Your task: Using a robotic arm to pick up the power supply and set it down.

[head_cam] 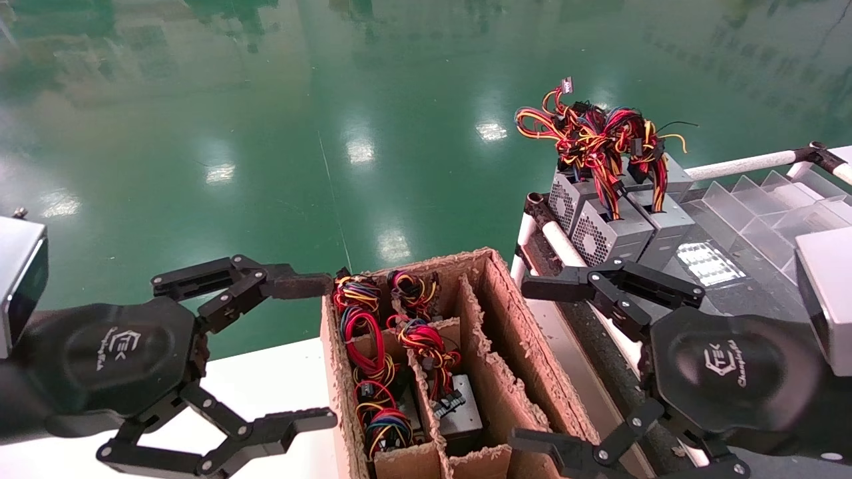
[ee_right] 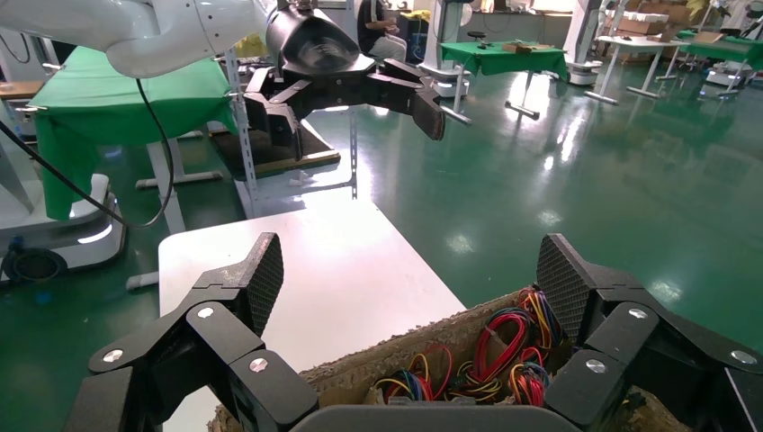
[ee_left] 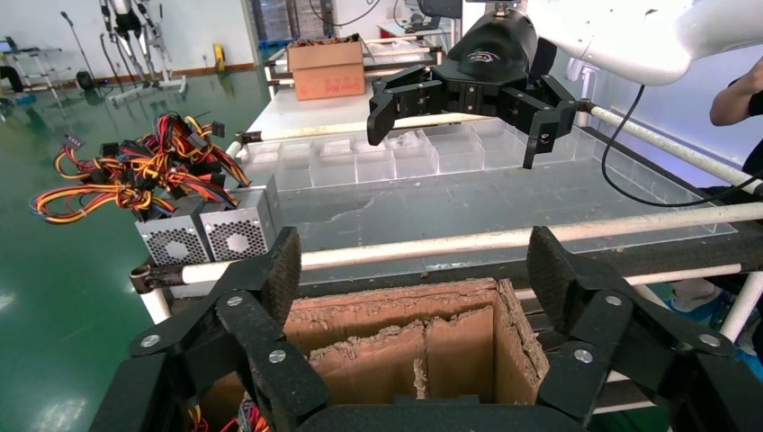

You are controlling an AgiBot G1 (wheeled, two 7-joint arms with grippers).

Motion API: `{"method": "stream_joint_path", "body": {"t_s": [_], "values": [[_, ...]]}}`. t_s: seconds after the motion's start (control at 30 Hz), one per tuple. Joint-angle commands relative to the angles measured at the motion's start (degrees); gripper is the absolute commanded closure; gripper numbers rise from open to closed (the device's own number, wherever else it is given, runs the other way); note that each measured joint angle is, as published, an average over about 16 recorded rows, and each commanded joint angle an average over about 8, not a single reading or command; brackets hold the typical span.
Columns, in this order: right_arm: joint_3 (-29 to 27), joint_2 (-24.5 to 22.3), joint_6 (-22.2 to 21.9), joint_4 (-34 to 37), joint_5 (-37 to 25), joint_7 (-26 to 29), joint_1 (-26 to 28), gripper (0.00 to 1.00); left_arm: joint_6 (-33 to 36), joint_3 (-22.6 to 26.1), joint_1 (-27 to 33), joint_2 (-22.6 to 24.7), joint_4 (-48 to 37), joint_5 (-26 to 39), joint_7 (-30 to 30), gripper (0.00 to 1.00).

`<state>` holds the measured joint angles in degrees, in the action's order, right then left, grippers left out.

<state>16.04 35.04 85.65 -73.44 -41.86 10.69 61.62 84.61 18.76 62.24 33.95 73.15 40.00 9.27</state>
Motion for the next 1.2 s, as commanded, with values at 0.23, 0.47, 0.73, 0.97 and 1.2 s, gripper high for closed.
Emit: {"method": "stream_joint_path", "body": {"t_s": [0.23, 0.47, 0.73, 0.97, 1.2], "values": [[0.0, 0.0, 0.0, 0.0, 0.0, 0.0, 0.0, 0.00, 0.0, 0.0, 0.0, 0.0, 0.0, 0.0, 0.0, 1.00], [0.0, 0.0, 0.0, 0.0, 0.0, 0.0, 0.0, 0.00, 0.0, 0.0, 0.0, 0.0, 0.0, 0.0, 0.0, 1.00], [0.0, 0.0, 0.0, 0.0, 0.0, 0.0, 0.0, 0.00, 0.0, 0.0, 0.0, 0.0, 0.0, 0.0, 0.0, 1.00], [0.0, 0.0, 0.0, 0.0, 0.0, 0.0, 0.0, 0.00, 0.0, 0.0, 0.0, 0.0, 0.0, 0.0, 0.0, 1.00], [0.0, 0.0, 0.0, 0.0, 0.0, 0.0, 0.0, 0.00, 0.0, 0.0, 0.0, 0.0, 0.0, 0.0, 0.0, 0.83]]}}
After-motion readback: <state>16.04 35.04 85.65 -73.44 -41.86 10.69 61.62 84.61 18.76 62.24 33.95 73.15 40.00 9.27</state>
